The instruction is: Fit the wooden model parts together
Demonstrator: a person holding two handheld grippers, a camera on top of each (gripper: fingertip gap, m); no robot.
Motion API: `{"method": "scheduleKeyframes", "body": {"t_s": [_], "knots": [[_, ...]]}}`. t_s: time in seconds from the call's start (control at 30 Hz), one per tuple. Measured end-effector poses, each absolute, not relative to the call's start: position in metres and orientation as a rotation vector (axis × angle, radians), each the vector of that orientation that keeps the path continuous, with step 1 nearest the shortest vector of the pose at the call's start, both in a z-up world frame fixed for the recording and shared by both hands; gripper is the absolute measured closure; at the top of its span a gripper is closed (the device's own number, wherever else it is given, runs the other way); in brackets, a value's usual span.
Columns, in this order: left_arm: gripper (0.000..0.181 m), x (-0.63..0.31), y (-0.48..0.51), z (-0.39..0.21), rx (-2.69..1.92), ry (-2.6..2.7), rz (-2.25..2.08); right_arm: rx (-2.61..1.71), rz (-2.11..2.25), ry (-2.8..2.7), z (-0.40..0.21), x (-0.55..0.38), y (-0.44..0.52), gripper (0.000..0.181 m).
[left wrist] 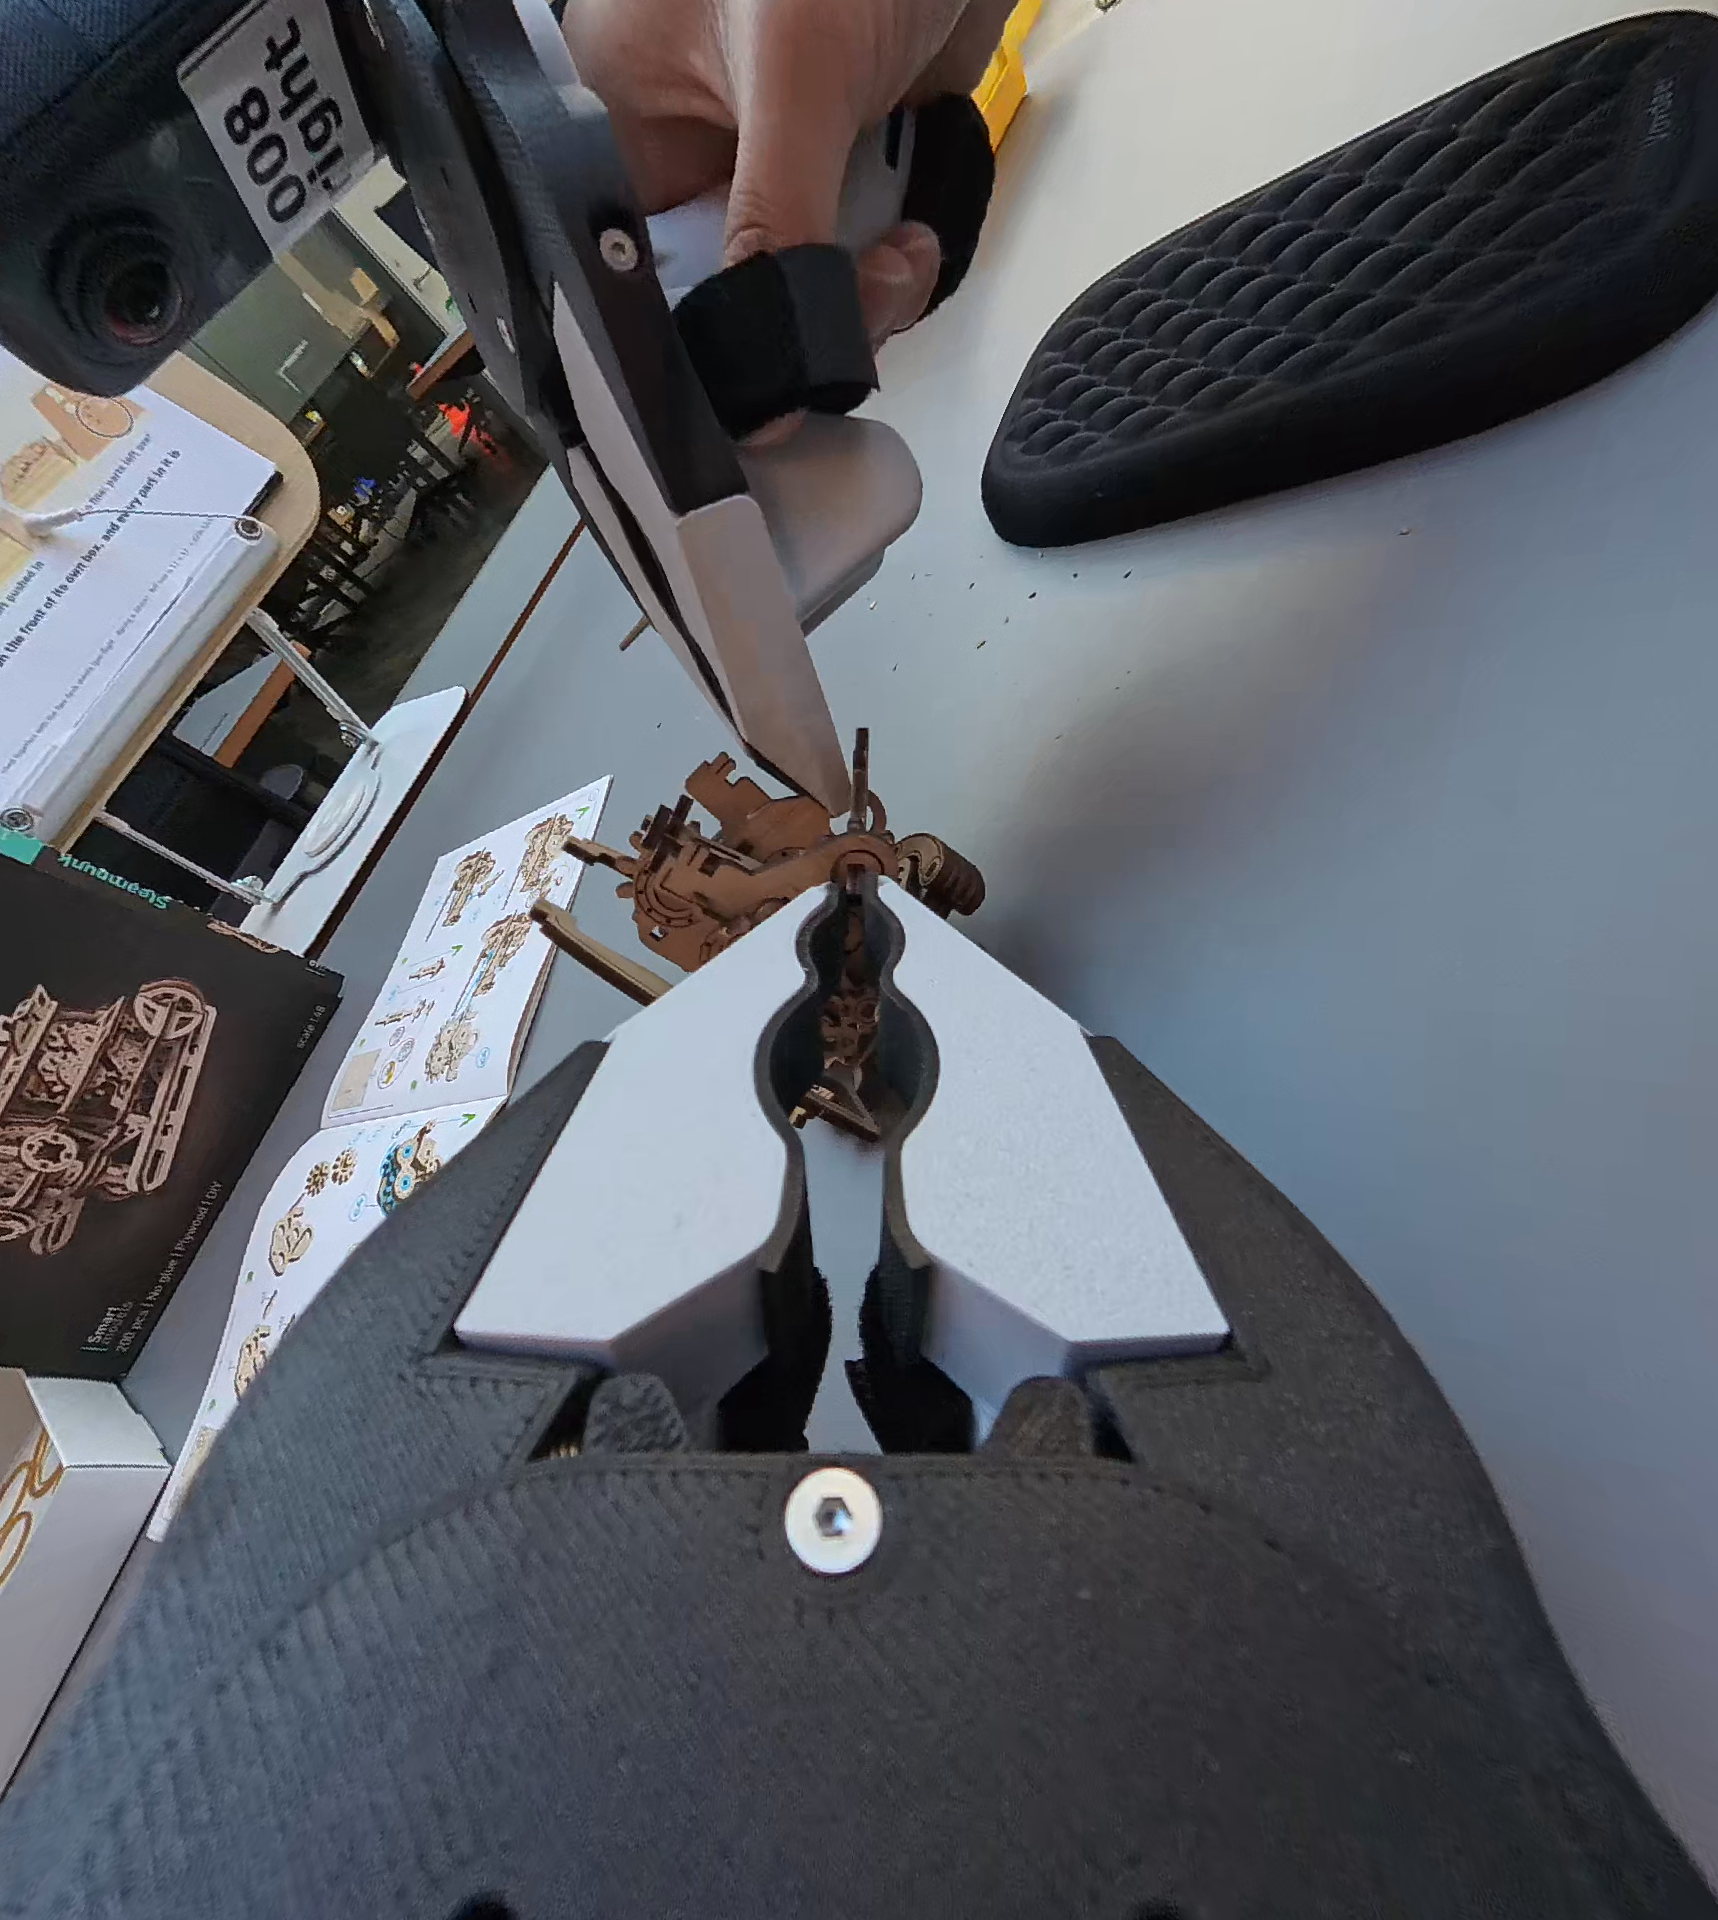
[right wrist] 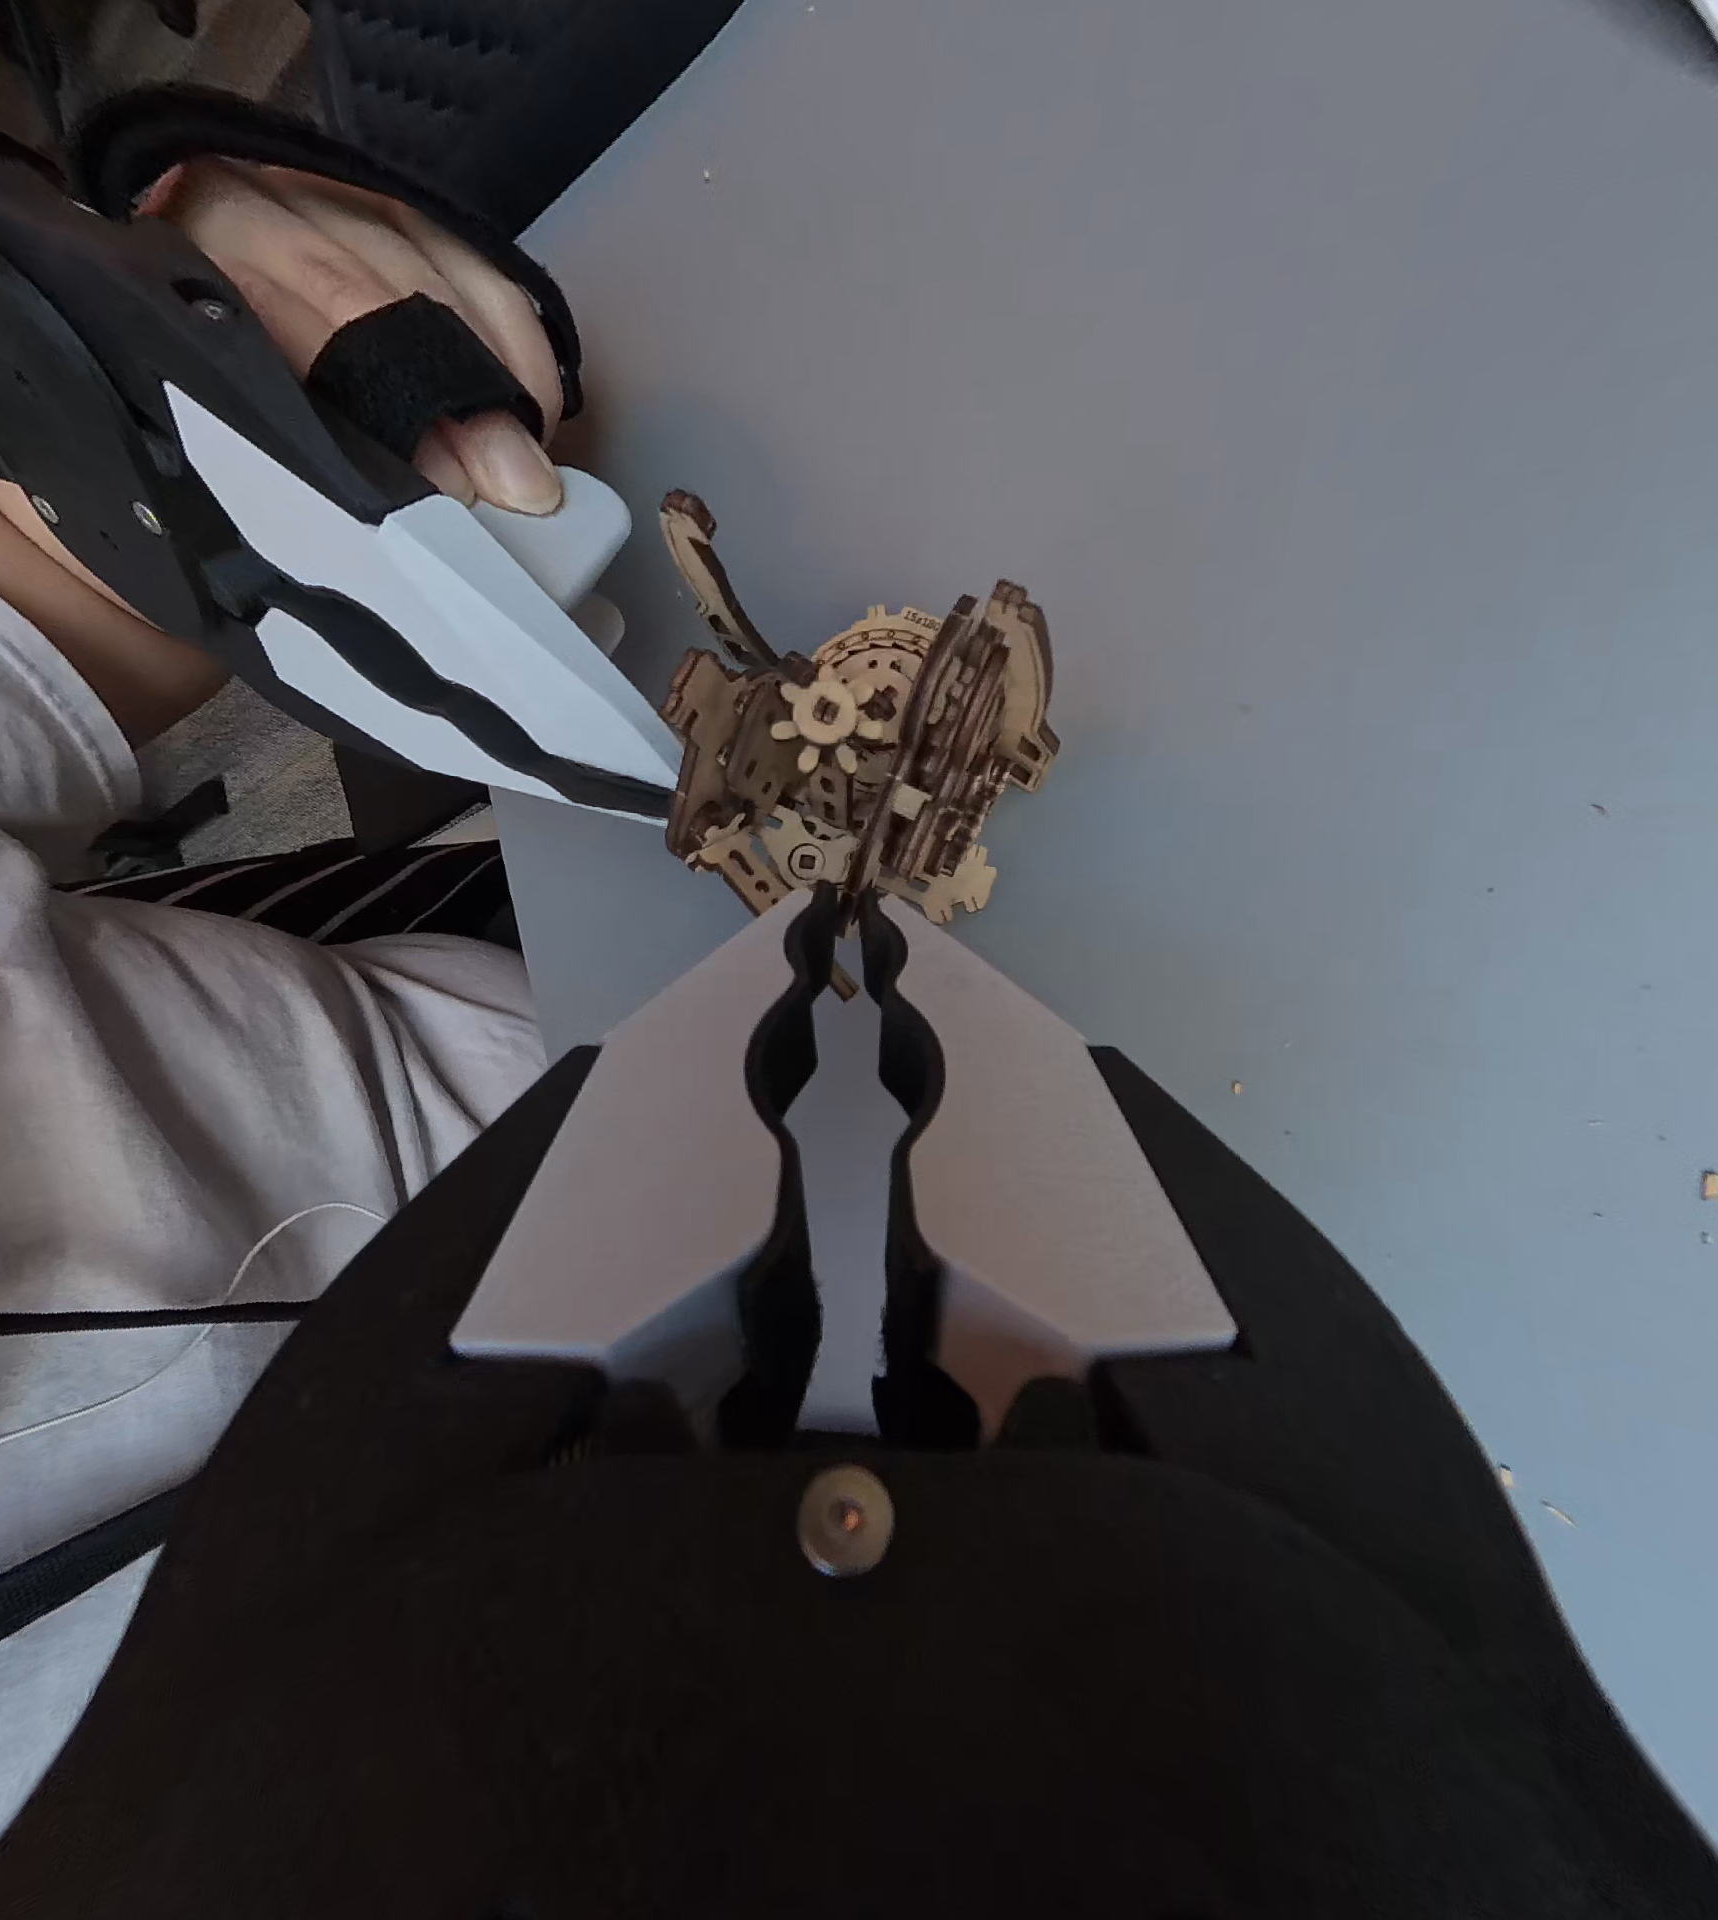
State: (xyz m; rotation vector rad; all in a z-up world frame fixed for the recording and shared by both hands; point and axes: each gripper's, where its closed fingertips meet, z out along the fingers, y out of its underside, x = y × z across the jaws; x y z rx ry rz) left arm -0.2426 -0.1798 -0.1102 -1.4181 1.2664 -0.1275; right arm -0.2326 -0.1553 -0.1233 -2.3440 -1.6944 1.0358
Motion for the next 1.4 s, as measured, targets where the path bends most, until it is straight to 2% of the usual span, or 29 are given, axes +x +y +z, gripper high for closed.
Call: {"method": "scheduleKeyframes", "body": {"t_s": [0.33,0.57,0.77,1.1,1.4], "knots": [[0.181,-0.242,-0.178,-0.111,-1.430,1.221,-0.084,-2.318,1.069,-1.711,-0.122,-0.230,-0.152,0.178],[0.181,-0.242,-0.176,-0.109,-1.448,1.137,-0.093,-2.253,1.349,-1.633,-0.116,-0.231,-0.153,0.177],[0.181,-0.241,-0.173,-0.111,-1.444,1.135,-0.077,-2.114,1.433,-1.619,-0.115,-0.230,-0.149,0.177],[0.181,-0.238,-0.170,-0.117,-1.440,1.163,-0.001,-2.117,1.583,-1.502,-0.121,-0.227,-0.146,0.178],[0.181,-0.240,-0.176,-0.118,-1.389,1.200,0.043,-1.796,1.534,-1.397,-0.097,-0.205,-0.133,0.170]]}}
